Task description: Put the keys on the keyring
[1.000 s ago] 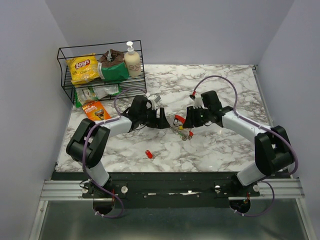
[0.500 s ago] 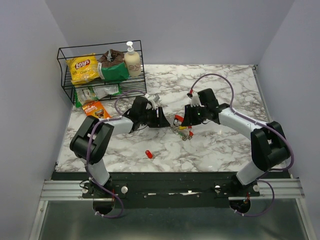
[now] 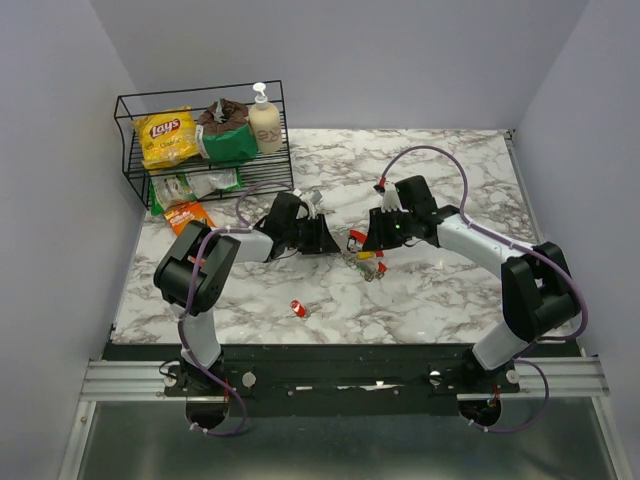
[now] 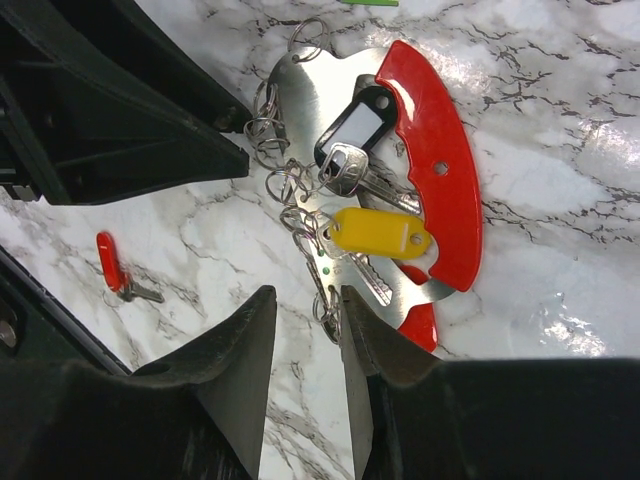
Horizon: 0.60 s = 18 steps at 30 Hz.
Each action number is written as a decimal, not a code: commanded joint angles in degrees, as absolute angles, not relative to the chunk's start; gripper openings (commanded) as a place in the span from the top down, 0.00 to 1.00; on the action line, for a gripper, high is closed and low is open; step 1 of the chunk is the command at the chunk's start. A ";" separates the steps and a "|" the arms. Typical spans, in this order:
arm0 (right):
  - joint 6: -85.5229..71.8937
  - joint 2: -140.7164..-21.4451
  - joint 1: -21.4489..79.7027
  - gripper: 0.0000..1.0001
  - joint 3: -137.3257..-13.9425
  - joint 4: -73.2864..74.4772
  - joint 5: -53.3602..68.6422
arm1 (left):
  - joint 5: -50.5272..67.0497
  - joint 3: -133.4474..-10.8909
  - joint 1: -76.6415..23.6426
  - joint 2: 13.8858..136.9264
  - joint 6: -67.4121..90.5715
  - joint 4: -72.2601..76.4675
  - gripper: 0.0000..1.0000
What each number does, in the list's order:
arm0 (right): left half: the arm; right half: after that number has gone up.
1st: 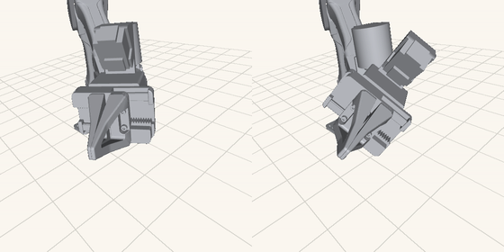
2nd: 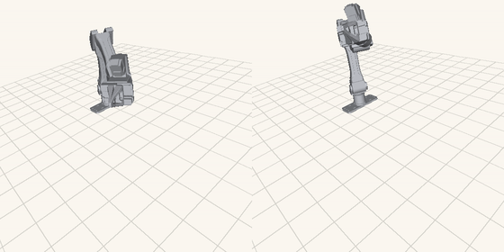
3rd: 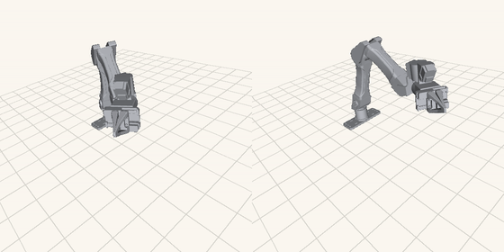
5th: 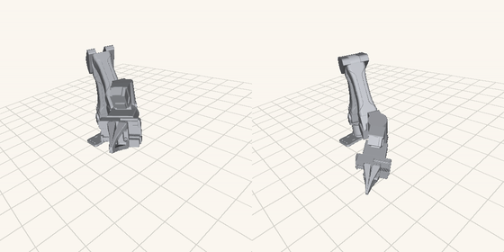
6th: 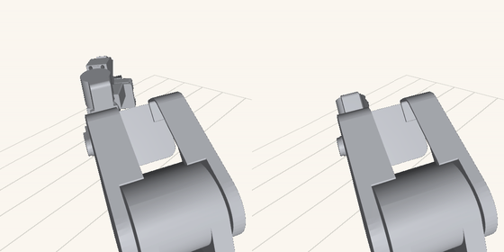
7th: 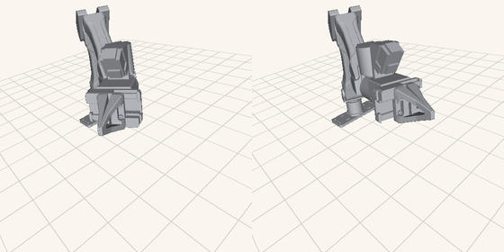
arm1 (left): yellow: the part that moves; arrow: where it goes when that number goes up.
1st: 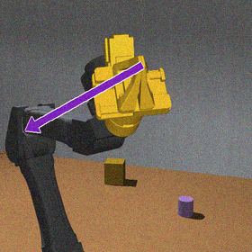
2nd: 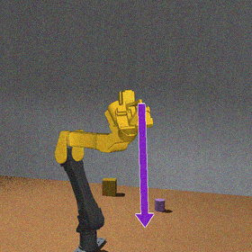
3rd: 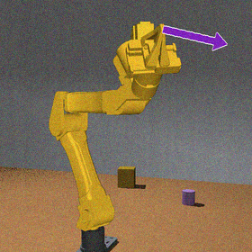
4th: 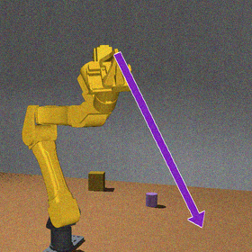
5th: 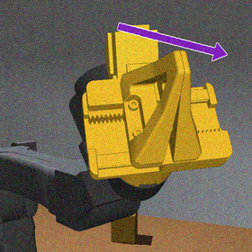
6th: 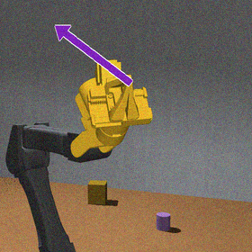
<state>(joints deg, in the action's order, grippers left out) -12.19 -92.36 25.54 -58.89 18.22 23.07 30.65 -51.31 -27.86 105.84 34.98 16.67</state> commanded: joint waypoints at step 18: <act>-12.30 -92.90 25.93 0.60 -60.38 19.42 21.88 | 30.14 -49.83 -27.95 107.58 34.01 25.57 0.72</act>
